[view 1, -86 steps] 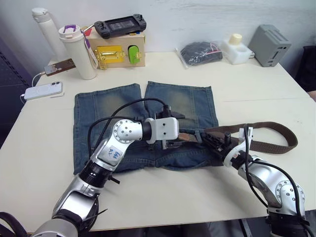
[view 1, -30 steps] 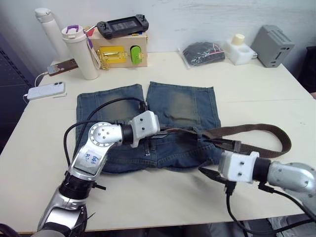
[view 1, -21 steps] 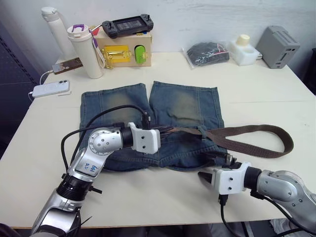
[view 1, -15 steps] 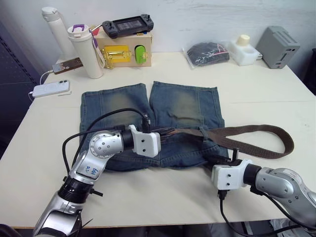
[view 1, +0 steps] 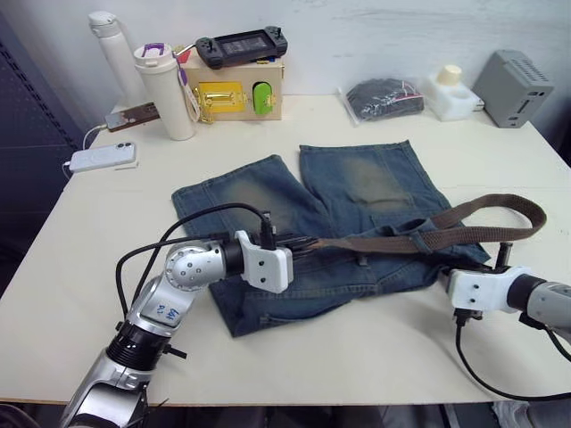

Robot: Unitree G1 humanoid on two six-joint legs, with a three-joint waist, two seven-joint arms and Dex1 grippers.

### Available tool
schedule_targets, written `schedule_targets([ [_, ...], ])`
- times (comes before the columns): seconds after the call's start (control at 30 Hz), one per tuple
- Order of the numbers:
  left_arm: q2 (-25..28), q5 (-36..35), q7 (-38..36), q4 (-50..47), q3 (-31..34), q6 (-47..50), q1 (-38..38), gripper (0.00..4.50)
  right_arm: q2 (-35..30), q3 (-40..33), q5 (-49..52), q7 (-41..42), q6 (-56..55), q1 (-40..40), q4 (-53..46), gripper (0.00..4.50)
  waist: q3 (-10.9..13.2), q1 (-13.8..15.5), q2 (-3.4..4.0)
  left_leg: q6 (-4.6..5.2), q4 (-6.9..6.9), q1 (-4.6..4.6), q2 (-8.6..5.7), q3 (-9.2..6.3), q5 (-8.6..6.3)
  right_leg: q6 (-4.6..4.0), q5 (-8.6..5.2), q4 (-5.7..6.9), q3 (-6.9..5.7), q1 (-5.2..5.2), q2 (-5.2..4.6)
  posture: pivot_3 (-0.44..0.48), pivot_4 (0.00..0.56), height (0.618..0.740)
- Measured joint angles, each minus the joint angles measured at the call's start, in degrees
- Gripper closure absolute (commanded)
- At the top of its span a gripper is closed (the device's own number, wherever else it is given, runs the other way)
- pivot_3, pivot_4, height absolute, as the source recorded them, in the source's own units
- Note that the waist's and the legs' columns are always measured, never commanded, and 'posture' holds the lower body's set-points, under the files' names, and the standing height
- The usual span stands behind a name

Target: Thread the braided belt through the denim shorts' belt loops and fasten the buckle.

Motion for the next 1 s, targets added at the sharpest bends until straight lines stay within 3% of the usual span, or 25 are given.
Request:
schedule_targets([
  [0.07, -0.06, 0.15, 0.13, 0.00, 0.00, -0.28, 0.00, 4.50, 0.34, -0.08, 0.72, 1.08, 0.27, -0.35, -0.15, 4.48, 0.01, -0.04, 0.01, 0.00, 0.00, 0.00, 0.01, 0.00, 0.00, 0.00, 0.00, 0.00, 0.00, -0.01, 0.01, 0.000, 0.150, 0.645],
  [0.27, -0.23, 0.52, 0.53, 0.00, 0.00, -1.14, 0.02, 4.50, 5.63, -2.18, 9.48, 5.97, 12.32, -1.39, -6.33, 1.63, 0.01, -0.07, 0.01, -0.01, -0.01, -0.01, 0.06, -0.02, -0.01, 0.00, 0.00, -0.04, -0.01, 0.00, 0.04, 0.000, 0.150, 0.645],
  [0.3, -0.26, 0.58, 0.58, 0.01, 0.00, -1.29, 0.02, 4.50, 6.33, -2.87, 11.58, 6.92, 14.85, -1.46, -7.62, 1.31, 0.01, -0.07, 0.01, -0.01, -0.02, 0.00, 0.07, -0.02, -0.01, 0.00, 0.00, -0.05, -0.01, 0.00, 0.04, 0.000, 0.150, 0.645],
  [0.37, -0.28, 0.95, 0.79, 0.03, -0.09, -2.19, 0.00, 4.50, 7.95, -5.64, 19.86, 9.38, 24.15, -1.89, -11.36, 0.31, 0.07, -0.06, 0.09, -0.01, -0.02, -0.01, 0.07, -0.01, -0.01, 0.00, 0.00, -0.08, 0.00, 0.00, 0.04, 0.000, 0.150, 0.645],
  [0.4, -0.28, 1.13, 1.01, 0.06, -0.18, -2.70, -0.01, 4.50, 8.45, -7.82, 24.96, 10.22, 30.00, -2.87, -13.34, 0.03, 0.12, -0.05, 0.16, -0.01, -0.01, -0.02, 0.07, 0.00, -0.01, 0.00, 0.00, -0.12, 0.01, 0.00, 0.04, 0.000, 0.150, 0.645],
  [0.6, -1.06, 6.28, 3.75, 3.85, -2.07, -8.46, -1.97, 4.50, 6.06, -23.41, 61.18, 11.45, 63.64, -9.62, -21.92, 0.03, 0.24, 0.21, 0.21, -0.01, -0.02, -0.02, 0.13, -0.11, -0.01, -0.01, 0.00, -0.26, -0.10, 0.14, 0.04, 0.000, 0.150, 0.645],
  [0.7, -2.96, 10.21, 6.81, 6.74, -3.53, -12.02, -5.06, 4.50, 5.97, -23.68, 82.41, 3.71, 77.27, -10.49, -22.25, 0.03, 0.31, 0.49, 0.10, 0.00, 0.09, -0.09, 0.13, -0.09, -0.01, -0.01, 0.01, -0.34, -0.08, 0.18, 0.00, 0.000, 0.150, 0.645],
  [0.87, -5.85, 13.91, 10.30, 10.64, -5.75, -15.95, -8.84, 4.50, 12.76, -14.25, 110.72, -22.65, 73.79, -10.14, -21.13, 0.03, 0.33, 0.27, 0.05, 0.00, 0.12, -0.20, 0.18, -0.01, -0.01, 0.00, 0.01, -0.32, -0.01, 0.08, -0.06, 0.000, 0.150, 0.645],
  [1.0, -6.79, 14.37, 10.68, 12.58, -7.31, -18.14, -9.59, 4.50, 20.16, -9.26, 121.74, -41.45, 64.04, -9.75, -18.03, 0.03, 0.34, 0.15, 0.06, 0.01, 0.14, -0.22, 0.16, -0.04, -0.01, 0.01, 0.02, -0.30, 0.01, 0.06, -0.01, 0.000, 0.150, 0.645],
])
